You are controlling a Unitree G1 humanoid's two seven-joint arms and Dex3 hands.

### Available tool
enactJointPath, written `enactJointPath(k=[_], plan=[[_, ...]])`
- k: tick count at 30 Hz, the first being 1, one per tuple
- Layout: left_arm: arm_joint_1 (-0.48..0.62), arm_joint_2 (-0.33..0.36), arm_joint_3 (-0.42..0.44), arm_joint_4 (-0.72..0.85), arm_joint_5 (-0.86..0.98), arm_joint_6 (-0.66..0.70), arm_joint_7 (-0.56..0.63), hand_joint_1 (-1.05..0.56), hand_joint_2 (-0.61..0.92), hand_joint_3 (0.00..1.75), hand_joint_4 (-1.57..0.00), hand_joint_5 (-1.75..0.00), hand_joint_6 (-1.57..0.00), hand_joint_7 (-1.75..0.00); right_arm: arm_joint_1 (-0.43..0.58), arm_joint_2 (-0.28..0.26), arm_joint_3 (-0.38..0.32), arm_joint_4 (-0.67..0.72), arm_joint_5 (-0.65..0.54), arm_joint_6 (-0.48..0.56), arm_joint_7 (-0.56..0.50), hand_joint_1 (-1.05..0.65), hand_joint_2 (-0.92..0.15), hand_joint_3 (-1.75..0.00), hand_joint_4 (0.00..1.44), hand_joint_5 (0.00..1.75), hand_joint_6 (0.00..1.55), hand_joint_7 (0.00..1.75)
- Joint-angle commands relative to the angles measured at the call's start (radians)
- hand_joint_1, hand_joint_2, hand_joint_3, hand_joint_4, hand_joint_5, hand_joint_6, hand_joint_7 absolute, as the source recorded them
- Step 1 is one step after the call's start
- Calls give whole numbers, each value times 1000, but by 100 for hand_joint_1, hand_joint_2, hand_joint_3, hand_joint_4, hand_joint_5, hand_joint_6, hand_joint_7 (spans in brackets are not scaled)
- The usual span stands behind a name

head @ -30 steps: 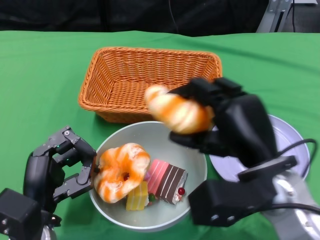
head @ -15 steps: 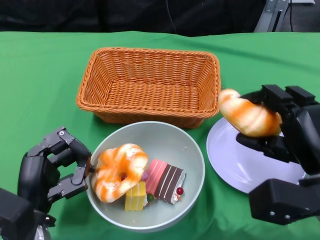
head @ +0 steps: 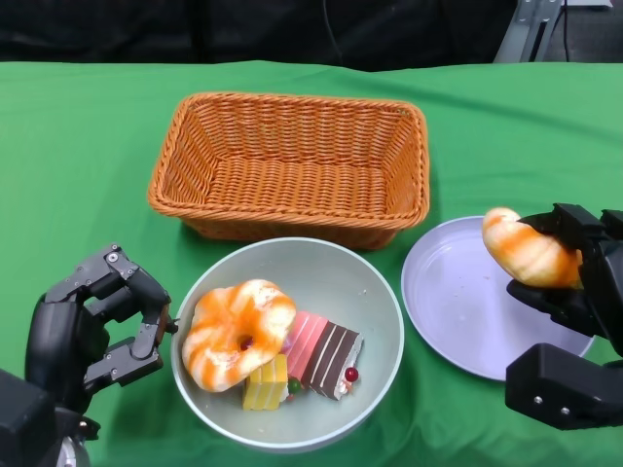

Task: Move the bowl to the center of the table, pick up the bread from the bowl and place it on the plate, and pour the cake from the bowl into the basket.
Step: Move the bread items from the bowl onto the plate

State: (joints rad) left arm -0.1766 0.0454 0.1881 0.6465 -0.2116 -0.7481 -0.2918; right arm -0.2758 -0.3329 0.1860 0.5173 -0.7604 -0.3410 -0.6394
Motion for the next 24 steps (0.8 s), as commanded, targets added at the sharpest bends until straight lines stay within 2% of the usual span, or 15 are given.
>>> enactJointPath(k=[1, 6, 14, 18, 21, 24], plan=[[5, 21, 12, 0, 4, -7, 8, 1, 55, 111, -80, -162, -78, -146, -56, 3, 29, 102, -14, -17, -79, -21, -89, -1, 76, 140, 87, 73], [13, 17, 13, -17, 14, 6, 24, 1, 55, 112, -80, -162, -78, -147, -116, 18, 74, 237, -17, -35, -151, -24, -90, -1, 77, 139, 88, 71], [16, 14, 12, -21, 8, -6, 16, 0, 54, 112, -79, -162, -78, -147, -160, 48, 120, 342, -7, -10, -155, -21, -91, -1, 75, 138, 87, 66], [11, 16, 12, -12, 13, -23, 17, 0, 54, 113, -80, -162, -78, -147, -169, 55, 143, 370, -12, 10, -148, -21, -90, 0, 78, 129, 91, 55], [11, 16, 11, -14, 18, -19, 25, -1, 53, 113, -81, -162, -79, -148, -174, 63, 167, 392, -16, 39, -136, -23, -89, 0, 81, 122, 99, 40], [8, 15, 12, -11, 7, -15, 16, -1, 52, 114, -81, -162, -79, -148, -162, 59, 187, 366, -20, 85, -88, -28, -89, -1, 79, 115, 101, 23]])
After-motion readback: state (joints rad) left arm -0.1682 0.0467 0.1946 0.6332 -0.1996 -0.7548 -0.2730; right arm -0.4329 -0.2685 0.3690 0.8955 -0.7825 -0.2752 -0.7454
